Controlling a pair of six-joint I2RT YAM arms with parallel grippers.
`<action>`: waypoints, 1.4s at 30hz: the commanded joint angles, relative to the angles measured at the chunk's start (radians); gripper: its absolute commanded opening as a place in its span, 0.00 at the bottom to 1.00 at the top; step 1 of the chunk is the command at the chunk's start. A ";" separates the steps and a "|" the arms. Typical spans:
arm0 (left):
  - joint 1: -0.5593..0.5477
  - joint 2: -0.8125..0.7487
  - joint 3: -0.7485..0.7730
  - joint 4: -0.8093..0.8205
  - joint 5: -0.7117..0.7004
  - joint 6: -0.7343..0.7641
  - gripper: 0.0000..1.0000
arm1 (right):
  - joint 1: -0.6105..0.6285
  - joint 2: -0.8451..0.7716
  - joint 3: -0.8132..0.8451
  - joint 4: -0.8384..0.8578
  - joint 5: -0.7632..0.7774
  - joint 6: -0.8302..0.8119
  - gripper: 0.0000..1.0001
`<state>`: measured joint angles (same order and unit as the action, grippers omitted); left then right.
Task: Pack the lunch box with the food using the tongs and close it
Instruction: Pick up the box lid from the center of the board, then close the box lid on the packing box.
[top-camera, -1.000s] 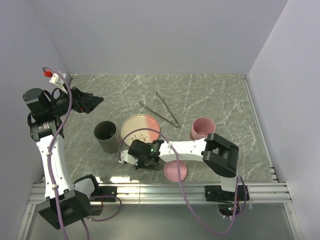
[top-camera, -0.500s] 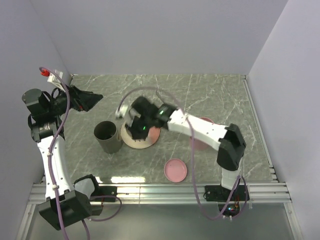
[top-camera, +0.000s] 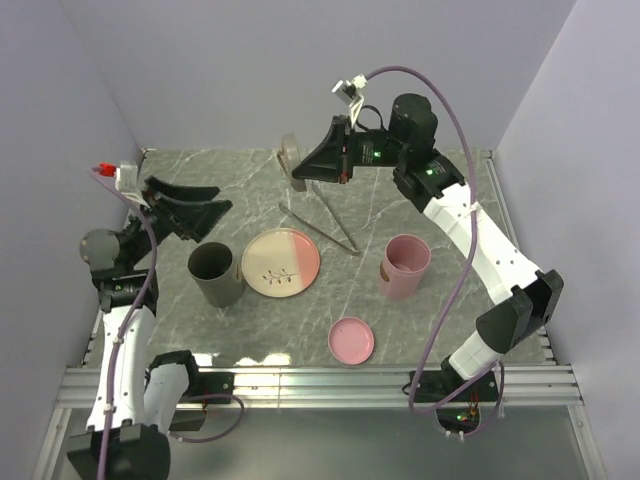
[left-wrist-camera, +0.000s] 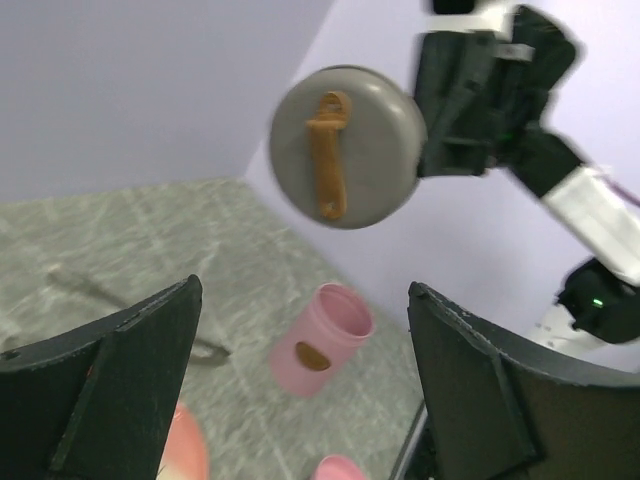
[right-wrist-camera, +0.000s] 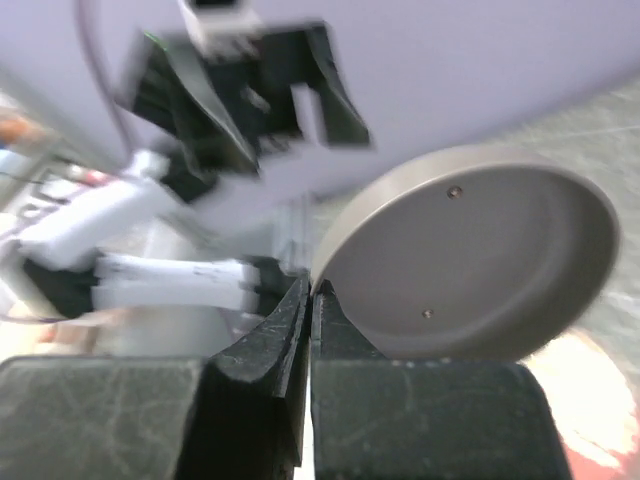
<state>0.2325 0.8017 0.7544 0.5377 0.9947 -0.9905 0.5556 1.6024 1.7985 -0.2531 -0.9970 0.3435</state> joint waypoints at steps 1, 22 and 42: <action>-0.102 -0.045 -0.023 0.202 -0.134 -0.047 0.89 | -0.029 -0.009 -0.134 0.645 -0.193 0.624 0.00; -0.263 0.065 -0.001 0.226 -0.396 -0.169 0.62 | 0.032 0.004 -0.275 0.954 -0.006 0.914 0.00; -0.349 0.087 -0.006 0.185 -0.373 -0.093 0.63 | 0.112 0.039 -0.243 0.810 0.015 0.798 0.00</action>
<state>-0.1062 0.8948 0.7254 0.7067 0.6136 -1.1122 0.6537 1.6363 1.5185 0.5556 -0.9928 1.1763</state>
